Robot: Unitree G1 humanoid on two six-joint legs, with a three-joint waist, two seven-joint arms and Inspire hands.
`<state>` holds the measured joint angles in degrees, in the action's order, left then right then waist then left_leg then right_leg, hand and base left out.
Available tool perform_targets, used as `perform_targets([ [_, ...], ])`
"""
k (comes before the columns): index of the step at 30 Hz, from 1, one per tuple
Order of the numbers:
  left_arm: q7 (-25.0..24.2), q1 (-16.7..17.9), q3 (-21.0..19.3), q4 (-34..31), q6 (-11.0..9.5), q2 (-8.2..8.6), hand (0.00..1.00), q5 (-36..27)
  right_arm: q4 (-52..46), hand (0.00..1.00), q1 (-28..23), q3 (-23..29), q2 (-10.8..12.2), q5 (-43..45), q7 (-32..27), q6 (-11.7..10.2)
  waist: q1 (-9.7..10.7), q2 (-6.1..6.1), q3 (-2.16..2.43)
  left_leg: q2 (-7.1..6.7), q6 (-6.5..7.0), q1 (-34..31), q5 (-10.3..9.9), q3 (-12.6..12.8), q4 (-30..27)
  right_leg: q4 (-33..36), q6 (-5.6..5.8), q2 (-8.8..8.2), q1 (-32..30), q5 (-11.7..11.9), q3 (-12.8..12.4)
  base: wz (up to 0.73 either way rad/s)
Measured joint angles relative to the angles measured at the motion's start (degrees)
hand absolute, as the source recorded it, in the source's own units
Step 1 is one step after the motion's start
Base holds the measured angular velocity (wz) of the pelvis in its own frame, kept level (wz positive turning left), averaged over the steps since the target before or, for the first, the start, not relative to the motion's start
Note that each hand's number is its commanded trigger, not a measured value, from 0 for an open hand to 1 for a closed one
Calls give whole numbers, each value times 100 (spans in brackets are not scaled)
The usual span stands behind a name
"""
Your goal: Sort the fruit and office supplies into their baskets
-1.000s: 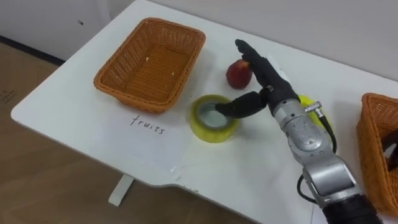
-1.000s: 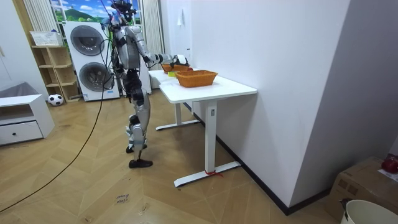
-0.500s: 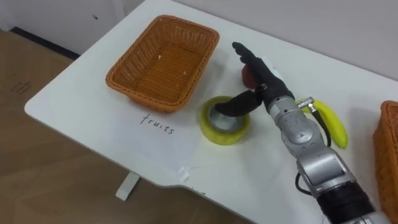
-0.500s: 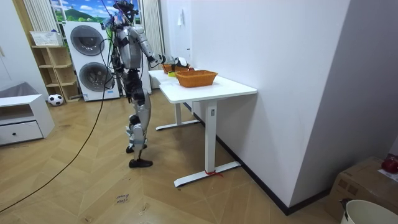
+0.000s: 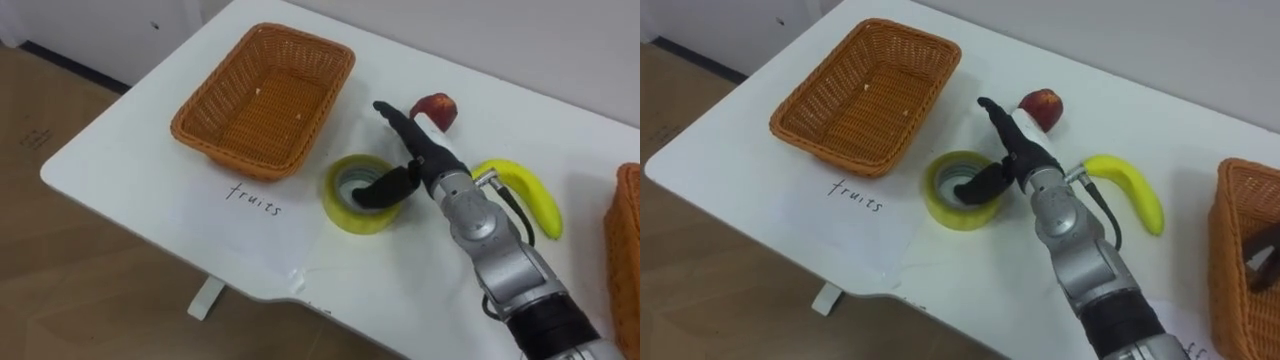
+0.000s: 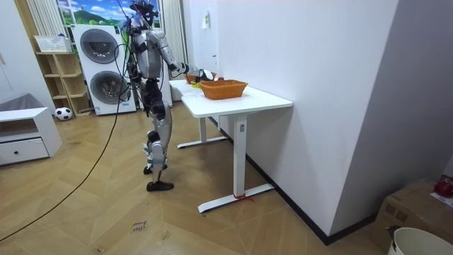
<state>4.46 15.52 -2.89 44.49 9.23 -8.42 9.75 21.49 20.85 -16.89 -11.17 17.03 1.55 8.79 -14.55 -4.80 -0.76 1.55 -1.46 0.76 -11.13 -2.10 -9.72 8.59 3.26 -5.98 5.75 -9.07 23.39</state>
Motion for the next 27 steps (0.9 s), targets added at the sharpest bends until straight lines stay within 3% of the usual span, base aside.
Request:
perform_targets([
  [7, 2, -57, 79, 93, -33, -48, 0, -4, -12, 0, 0, 4, -40, 156, 168, -5, 1, -2, -1, -5, 0, 16, 0, 5, 3, 0, 13, 0, 2, -8, -132, 0],
  [22, -7, -52, 74, 113, -38, -104, 0, -5, -20, 0, 1, 14, -143, 161, 643, 11, 1, -92, 8, -7, 0, 49, 0, 1, 10, 2, 16, -5, 44, -10, -136, 0],
  [27, -7, -60, 73, 124, -5, -115, 0, -4, -241, 0, 22, 13, -150, 335, 1084, 188, -5, -107, -4, -9, 0, 40, 0, 8, 10, 1, 16, -5, 37, -10, -124, 0],
])
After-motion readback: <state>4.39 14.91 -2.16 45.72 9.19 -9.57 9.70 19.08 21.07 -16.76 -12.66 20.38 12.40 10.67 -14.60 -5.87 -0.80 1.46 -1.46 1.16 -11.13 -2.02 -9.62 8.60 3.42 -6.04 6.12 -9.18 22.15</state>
